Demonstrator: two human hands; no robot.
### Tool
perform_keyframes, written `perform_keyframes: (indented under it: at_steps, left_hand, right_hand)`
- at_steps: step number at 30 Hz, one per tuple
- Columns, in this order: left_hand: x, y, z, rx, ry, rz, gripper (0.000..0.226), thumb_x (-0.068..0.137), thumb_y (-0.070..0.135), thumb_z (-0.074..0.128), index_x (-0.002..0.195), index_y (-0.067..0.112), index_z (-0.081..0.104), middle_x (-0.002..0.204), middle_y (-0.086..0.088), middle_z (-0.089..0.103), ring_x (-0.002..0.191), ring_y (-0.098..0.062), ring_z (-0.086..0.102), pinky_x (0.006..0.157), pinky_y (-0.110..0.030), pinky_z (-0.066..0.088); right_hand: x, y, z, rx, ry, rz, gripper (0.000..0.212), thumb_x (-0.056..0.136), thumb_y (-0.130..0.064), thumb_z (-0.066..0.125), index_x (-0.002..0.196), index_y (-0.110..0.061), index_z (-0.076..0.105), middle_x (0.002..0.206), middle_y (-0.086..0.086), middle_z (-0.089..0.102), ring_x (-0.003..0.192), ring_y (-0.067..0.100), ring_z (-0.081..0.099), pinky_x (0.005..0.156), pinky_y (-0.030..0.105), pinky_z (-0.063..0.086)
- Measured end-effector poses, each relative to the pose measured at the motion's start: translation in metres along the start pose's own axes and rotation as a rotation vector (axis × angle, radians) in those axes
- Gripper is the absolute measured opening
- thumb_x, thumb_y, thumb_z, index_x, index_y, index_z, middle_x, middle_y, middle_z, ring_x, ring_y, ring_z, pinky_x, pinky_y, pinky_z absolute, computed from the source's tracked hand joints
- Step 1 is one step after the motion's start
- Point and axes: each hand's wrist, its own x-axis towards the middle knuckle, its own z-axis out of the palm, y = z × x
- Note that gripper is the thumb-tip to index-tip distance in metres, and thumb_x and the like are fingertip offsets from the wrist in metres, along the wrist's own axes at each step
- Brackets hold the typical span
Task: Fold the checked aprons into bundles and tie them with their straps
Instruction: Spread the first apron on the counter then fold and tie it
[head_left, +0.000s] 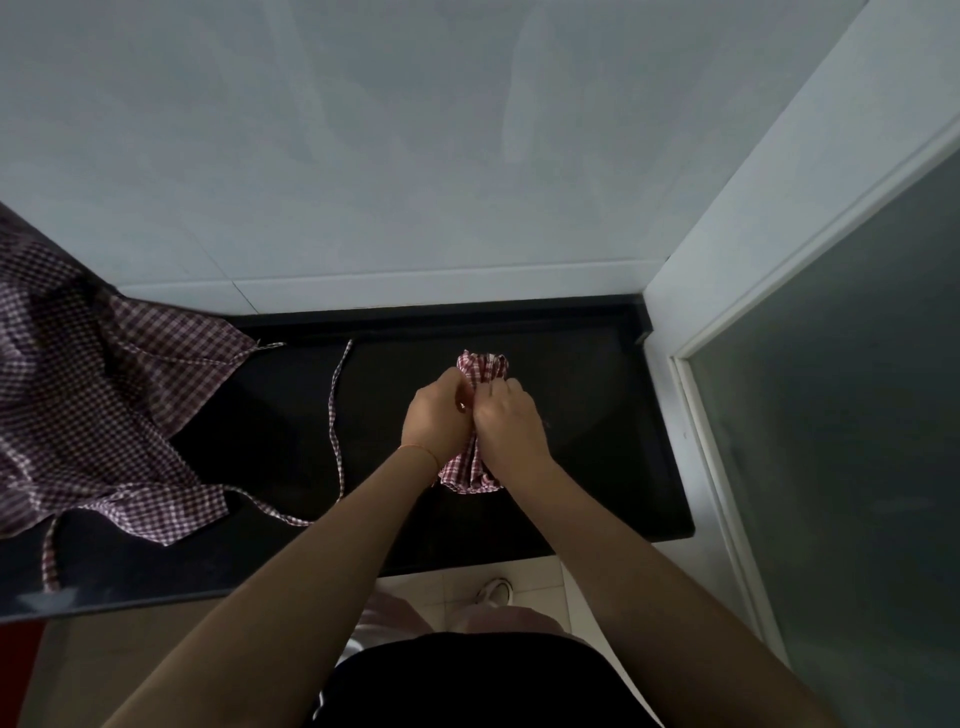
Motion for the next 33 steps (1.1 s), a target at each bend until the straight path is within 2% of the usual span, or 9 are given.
perform_keyframes:
  at_steps: [2, 6, 8, 10, 15, 21, 24, 29, 33]
  left_hand:
    - [0.001, 0.001, 0.0, 0.062, 0.004, 0.041, 0.014, 0.093, 0.007, 0.054, 0.083, 0.017, 0.055, 0.076, 0.0, 0.06, 0.066, -0.015, 0.057, 0.062, -0.03, 0.052]
    - [0.0, -0.005, -0.002, 0.082, 0.012, 0.048, 0.014, 0.092, 0.014, 0.059, 0.08, 0.02, 0.06, 0.083, 0.003, 0.06, 0.073, -0.012, 0.058, 0.065, -0.023, 0.048]
    - [-0.001, -0.009, -0.001, 0.08, -0.003, 0.082, 0.007, 0.09, 0.016, 0.063, 0.084, 0.019, 0.066, 0.086, 0.003, 0.062, 0.077, -0.012, 0.06, 0.069, -0.025, 0.051]
    - [-0.003, -0.01, -0.001, 0.069, -0.005, 0.107, 0.005, 0.089, 0.02, 0.067, 0.09, 0.016, 0.07, 0.089, 0.003, 0.063, 0.081, -0.011, 0.06, 0.073, -0.025, 0.051]
    - [-0.003, -0.011, 0.002, 0.098, 0.038, 0.114, 0.01, 0.091, 0.019, 0.066, 0.086, 0.013, 0.071, 0.085, 0.002, 0.06, 0.077, -0.012, 0.058, 0.068, -0.021, 0.047]
    - [-0.003, -0.009, 0.005, 0.131, 0.059, 0.182, 0.004, 0.089, 0.017, 0.067, 0.088, 0.014, 0.067, 0.089, 0.002, 0.061, 0.08, -0.011, 0.058, 0.072, -0.028, 0.053]
    - [-0.004, -0.007, 0.006, 0.164, 0.058, 0.217, 0.006, 0.091, 0.017, 0.064, 0.089, 0.014, 0.069, 0.089, 0.002, 0.061, 0.079, -0.012, 0.058, 0.071, -0.03, 0.054]
    - [-0.007, -0.004, 0.01, 0.199, 0.103, 0.221, 0.014, 0.095, 0.018, 0.059, 0.089, 0.013, 0.07, 0.088, 0.001, 0.061, 0.076, -0.011, 0.057, 0.066, -0.026, 0.051]
    - [-0.007, -0.006, 0.011, 0.161, 0.111, 0.222, 0.012, 0.093, 0.018, 0.062, 0.089, 0.013, 0.071, 0.088, 0.001, 0.062, 0.079, -0.012, 0.058, 0.068, -0.025, 0.05]
  right_hand:
    - [0.004, 0.0, -0.002, 0.098, -0.052, 0.066, 0.013, 0.097, -0.014, 0.053, 0.108, -0.009, 0.058, 0.106, 0.006, 0.057, 0.096, 0.019, 0.053, 0.081, 0.029, 0.045]
    - [0.022, 0.01, -0.014, 0.556, -0.327, 0.435, 0.013, 0.097, -0.011, 0.051, 0.104, -0.01, 0.062, 0.102, 0.005, 0.059, 0.087, 0.017, 0.057, 0.072, 0.028, 0.047]
    - [0.025, 0.013, -0.018, 0.686, -0.425, 0.537, 0.019, 0.098, -0.01, 0.048, 0.109, -0.007, 0.064, 0.104, 0.007, 0.062, 0.092, 0.021, 0.06, 0.077, 0.032, 0.05]
    - [0.027, 0.014, -0.019, 0.726, -0.439, 0.57, 0.023, 0.098, -0.009, 0.047, 0.11, -0.006, 0.065, 0.107, 0.008, 0.063, 0.095, 0.023, 0.061, 0.081, 0.034, 0.05]
    - [0.029, 0.017, -0.015, 0.818, -0.444, 0.63, 0.019, 0.099, -0.013, 0.05, 0.108, -0.01, 0.066, 0.101, 0.005, 0.063, 0.081, 0.014, 0.056, 0.063, 0.025, 0.042]
    - [0.027, 0.024, -0.015, 0.912, -0.467, 0.655, 0.019, 0.099, -0.016, 0.052, 0.101, -0.012, 0.071, 0.103, 0.006, 0.067, 0.091, 0.018, 0.061, 0.067, 0.026, 0.043]
    - [0.027, 0.027, -0.013, 0.954, -0.474, 0.684, 0.017, 0.099, -0.018, 0.054, 0.099, -0.014, 0.071, 0.099, 0.004, 0.066, 0.082, 0.015, 0.059, 0.066, 0.026, 0.042]
    - [0.028, 0.027, -0.019, 0.98, -0.511, 0.863, 0.015, 0.096, -0.026, 0.061, 0.09, -0.013, 0.065, 0.075, 0.001, 0.057, 0.057, 0.011, 0.048, 0.052, 0.023, 0.037]
    - [0.029, 0.027, -0.015, 0.972, -0.555, 0.886, 0.02, 0.095, -0.031, 0.06, 0.089, -0.012, 0.06, 0.075, 0.002, 0.056, 0.06, 0.013, 0.047, 0.055, 0.025, 0.037]
